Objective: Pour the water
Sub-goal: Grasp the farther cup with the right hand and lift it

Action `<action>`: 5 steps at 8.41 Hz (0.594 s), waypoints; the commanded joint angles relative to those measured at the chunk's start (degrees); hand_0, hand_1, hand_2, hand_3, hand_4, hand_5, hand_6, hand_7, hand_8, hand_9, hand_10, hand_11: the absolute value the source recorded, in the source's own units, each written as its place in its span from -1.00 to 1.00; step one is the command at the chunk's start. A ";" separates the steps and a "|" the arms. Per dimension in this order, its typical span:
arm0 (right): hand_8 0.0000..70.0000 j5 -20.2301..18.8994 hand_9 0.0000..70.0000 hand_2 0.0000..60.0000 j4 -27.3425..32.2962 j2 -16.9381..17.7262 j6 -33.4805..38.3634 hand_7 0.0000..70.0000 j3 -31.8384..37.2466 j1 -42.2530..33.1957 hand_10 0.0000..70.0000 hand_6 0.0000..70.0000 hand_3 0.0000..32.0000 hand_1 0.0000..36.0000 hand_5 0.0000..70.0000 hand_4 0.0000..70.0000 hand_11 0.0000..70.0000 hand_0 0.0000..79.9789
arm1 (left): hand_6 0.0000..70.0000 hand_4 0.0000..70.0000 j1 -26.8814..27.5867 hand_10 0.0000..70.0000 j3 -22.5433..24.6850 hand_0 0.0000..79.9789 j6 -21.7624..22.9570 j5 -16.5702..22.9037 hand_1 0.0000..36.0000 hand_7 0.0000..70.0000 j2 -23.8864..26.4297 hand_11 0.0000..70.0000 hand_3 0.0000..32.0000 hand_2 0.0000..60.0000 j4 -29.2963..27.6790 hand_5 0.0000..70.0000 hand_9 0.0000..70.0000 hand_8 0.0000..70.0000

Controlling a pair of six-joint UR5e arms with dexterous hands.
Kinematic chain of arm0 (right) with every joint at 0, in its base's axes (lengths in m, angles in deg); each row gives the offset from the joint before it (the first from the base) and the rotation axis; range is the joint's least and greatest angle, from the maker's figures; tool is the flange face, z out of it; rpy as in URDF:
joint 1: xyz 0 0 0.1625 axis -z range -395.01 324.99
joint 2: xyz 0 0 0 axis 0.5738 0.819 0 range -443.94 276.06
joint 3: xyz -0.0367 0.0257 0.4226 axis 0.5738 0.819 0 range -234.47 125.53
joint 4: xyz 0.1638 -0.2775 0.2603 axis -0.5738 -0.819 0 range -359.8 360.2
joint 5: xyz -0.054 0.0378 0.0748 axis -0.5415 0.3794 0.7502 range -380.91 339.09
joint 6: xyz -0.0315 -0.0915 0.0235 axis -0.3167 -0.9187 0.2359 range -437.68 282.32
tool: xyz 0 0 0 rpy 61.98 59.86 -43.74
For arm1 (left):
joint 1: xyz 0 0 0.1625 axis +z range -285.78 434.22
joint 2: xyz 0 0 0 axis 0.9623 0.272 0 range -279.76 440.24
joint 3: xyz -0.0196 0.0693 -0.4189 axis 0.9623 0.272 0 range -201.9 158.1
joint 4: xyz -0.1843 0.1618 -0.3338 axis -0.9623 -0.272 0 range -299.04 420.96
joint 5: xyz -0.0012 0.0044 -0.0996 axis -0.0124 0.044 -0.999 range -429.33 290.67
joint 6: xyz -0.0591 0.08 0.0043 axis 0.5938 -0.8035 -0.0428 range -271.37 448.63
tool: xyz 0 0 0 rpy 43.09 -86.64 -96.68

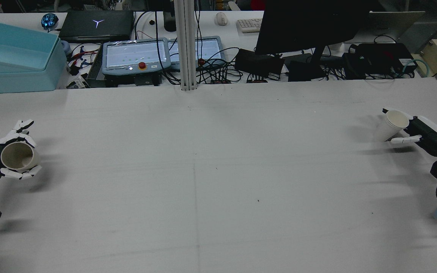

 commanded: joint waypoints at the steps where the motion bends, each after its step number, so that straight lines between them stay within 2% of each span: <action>1: -0.89 2.38 -0.86 -0.66 -0.35 -1.20 -0.22 -0.59 -0.18 1.77 -0.89 -0.81 -1.00 -0.19 -0.65 -0.61 -0.80 0.21 | -0.70 0.77 -0.05 -0.82 -0.10 0.90 -0.03 0.00 1.00 -0.61 -0.01 -0.66 -1.00 1.00 -0.01 1.00 -0.92 -0.91; 3: -0.84 3.96 -0.81 -0.70 -0.88 -1.56 -0.14 -0.54 -0.62 2.03 -0.87 -0.78 -1.00 -0.07 -0.61 -0.55 -0.77 0.28 | -0.70 0.77 -0.05 -0.82 -0.19 0.88 -0.03 0.00 1.00 -0.61 -0.27 -0.66 -1.00 1.00 -0.10 1.00 -0.92 -0.91; 4: -0.76 5.19 -0.71 -0.72 -0.88 -1.56 -0.22 -0.47 -0.62 2.91 -0.84 -0.74 -1.00 0.01 -0.57 -0.49 -0.72 0.32 | -0.70 0.76 -0.05 -0.82 -0.27 0.85 -0.03 0.00 1.00 -0.61 -0.36 -0.66 -1.00 1.00 -0.19 1.00 -0.92 -0.91; 5: -0.63 5.46 -0.51 -0.69 -0.88 -1.56 -0.22 -0.31 -0.27 3.70 -0.74 -0.64 -1.00 0.16 -0.49 -0.33 -0.57 0.41 | -0.70 0.75 -0.05 -0.82 -0.36 0.83 -0.03 0.00 1.00 -0.61 -0.36 -0.66 -1.00 1.00 -0.19 1.00 -0.92 -0.91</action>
